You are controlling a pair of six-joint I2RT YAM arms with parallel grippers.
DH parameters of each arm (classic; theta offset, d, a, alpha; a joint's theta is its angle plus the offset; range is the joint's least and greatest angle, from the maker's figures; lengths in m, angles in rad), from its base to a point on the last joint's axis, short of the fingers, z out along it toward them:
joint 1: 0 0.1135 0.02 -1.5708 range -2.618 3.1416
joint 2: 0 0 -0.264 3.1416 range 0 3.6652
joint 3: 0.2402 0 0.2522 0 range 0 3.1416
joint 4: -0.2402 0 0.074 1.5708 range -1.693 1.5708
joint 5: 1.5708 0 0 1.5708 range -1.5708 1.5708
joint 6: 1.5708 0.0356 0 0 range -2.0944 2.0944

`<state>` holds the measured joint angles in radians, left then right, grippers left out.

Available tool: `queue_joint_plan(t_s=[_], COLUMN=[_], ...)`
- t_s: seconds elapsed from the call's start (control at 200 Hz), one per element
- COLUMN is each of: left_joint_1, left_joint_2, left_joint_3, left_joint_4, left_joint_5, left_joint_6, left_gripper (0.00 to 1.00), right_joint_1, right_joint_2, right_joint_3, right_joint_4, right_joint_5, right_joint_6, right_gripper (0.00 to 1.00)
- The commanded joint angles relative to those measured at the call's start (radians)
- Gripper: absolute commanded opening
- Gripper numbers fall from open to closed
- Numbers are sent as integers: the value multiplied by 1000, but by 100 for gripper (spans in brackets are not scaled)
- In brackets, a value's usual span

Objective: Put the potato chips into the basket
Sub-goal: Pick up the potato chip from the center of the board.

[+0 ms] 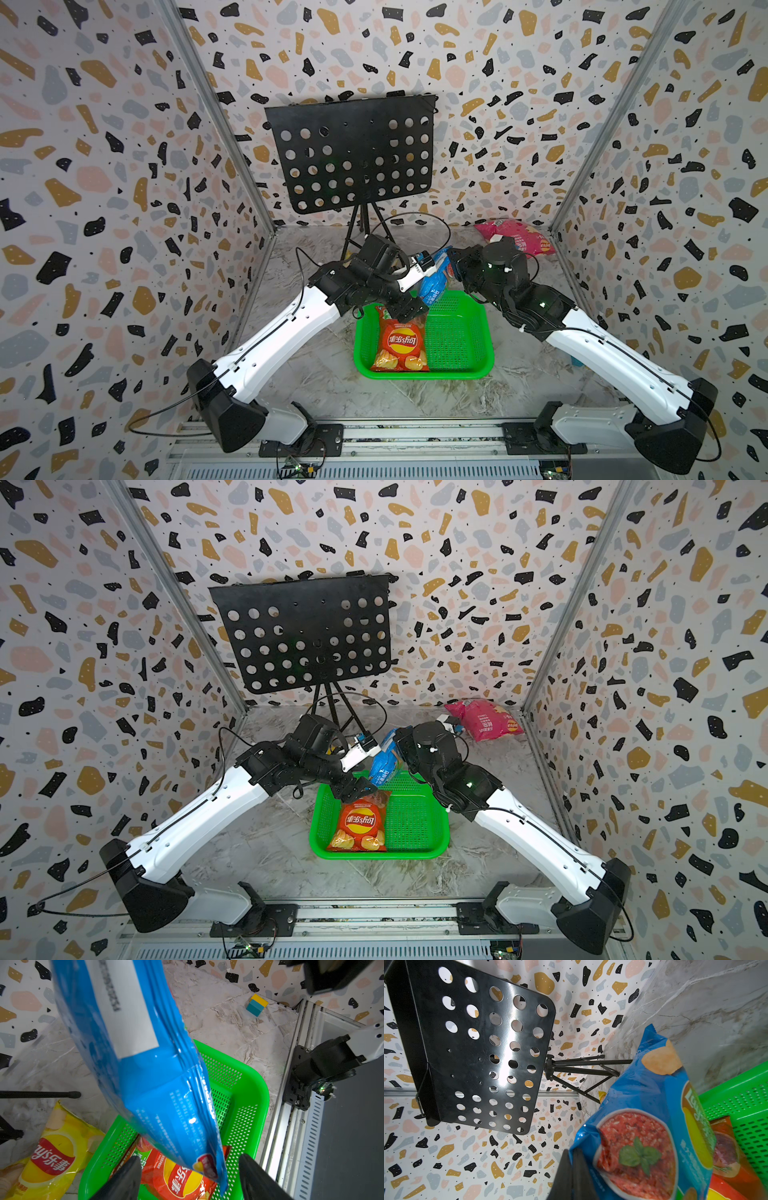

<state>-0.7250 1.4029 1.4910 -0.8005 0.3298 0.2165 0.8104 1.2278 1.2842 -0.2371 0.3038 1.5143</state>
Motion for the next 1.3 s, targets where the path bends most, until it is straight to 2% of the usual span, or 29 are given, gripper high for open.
queue_joint_plan(t_s=[0.0, 0.406, 0.561, 0.636, 0.716, 0.791, 0.841, 0.911, 0.986, 1.101, 1.292], left_joint_1=[-5, -5, -5, -5, -5, -5, -5, -4, -5, -5, -5], left_joint_2=[-1, -6, -1, -1, -3, -5, -6, -6, -5, -12, -28], left_joint_3=[3, 12, 32, 56, 87, 119, 138, 162, 186, 209, 229], left_joint_4=[73, 25, 15, 3, -14, -32, -46, -63, -98, -160, -268], left_joint_5=[-42, -37, -42, -46, -44, -22, 0, 30, 77, 146, 229], left_joint_6=[-15, 22, 36, 44, 51, 58, 64, 64, 80, 141, 297], left_gripper=[64, 0, 0, 0, 0, 0, 0, 0, 0, 0, 0], right_joint_1=[5, 6, 6, 6, 4, 3, 3, 0, -6, -16, -34], right_joint_2=[-15, -50, -70, -99, -141, -182, -206, -235, -259, -283, -265], right_joint_3=[56, 53, 25, 1, -40, -75, -85, -87, -96, -115, -130], right_joint_4=[40, -54, -48, -9, 33, 63, 51, -4, -52, -128, -249], right_joint_5=[9, 87, 84, 102, 131, 132, 120, 87, -4, -242, -515], right_joint_6=[17, -56, -100, -215, -352, -486, -573, -684, -804, -969, -1076], right_gripper=[0, 0, 1, 21, 35, 54, 58, 59, 61, 64, 66])
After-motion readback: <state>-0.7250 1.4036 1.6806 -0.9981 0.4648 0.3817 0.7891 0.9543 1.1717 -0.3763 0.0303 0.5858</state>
